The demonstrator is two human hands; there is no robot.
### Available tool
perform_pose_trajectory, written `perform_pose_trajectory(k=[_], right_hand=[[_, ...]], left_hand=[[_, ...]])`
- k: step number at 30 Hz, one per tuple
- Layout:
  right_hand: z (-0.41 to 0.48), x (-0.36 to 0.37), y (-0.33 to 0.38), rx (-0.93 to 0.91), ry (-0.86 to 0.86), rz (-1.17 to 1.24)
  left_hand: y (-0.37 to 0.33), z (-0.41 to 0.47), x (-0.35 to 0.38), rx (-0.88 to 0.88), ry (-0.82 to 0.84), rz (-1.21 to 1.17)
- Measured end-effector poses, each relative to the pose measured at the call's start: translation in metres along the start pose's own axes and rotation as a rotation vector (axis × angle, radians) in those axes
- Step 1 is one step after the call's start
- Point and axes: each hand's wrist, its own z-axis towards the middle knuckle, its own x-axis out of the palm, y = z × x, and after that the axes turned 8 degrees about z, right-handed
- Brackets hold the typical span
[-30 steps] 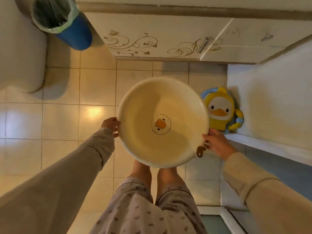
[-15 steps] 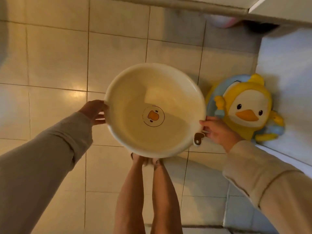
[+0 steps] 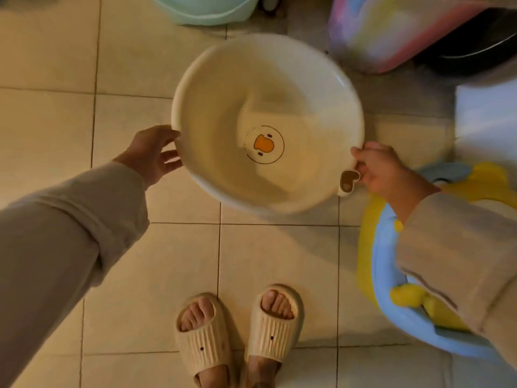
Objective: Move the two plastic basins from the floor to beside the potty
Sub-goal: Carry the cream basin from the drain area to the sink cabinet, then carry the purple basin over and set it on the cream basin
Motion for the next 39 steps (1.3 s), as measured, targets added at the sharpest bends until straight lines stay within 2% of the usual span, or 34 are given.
perform_pose_trajectory(k=[5, 11, 15, 19, 23, 26, 32, 37, 39], right_hand=[[0.042, 0.016, 0.044, -0.101, -0.02, 0.027], [0.073, 0.021, 0.057, -0.107, -0.066, 0.03], [0.082, 0.022, 0.056, -0.091, -0.092, -0.043], [0.056, 0.02, 0.04, -0.031, -0.145, -0.07], [-0.023, 0.001, 0.005, -0.07, -0.142, -0.457], [-0.103, -0.024, -0.017, -0.008, -0.149, -0.607], [-0.302, -0.066, -0.022, 0.242, -0.007, -0.469], [-0.451, -0.095, -0.005, 0.317, 0.051, -0.457], [-0.494, -0.103, 0.005, 0.33, 0.082, -0.47]], left_hand=[[-0.032, 0.04, 0.026, 0.081, -0.022, -0.064], [-0.047, 0.062, 0.043, 0.114, -0.01, -0.075], [-0.042, 0.063, 0.043, 0.148, 0.066, 0.038], [-0.028, 0.027, 0.033, 0.085, 0.003, 0.155], [-0.004, -0.056, 0.007, -0.047, 0.044, 0.301], [0.011, -0.134, -0.018, -0.208, 0.043, 0.396], [0.027, -0.296, -0.075, -0.424, 0.092, 0.69], [0.031, -0.421, -0.107, -0.57, 0.064, 0.633], [0.033, -0.46, -0.112, -0.577, 0.061, 0.652]])
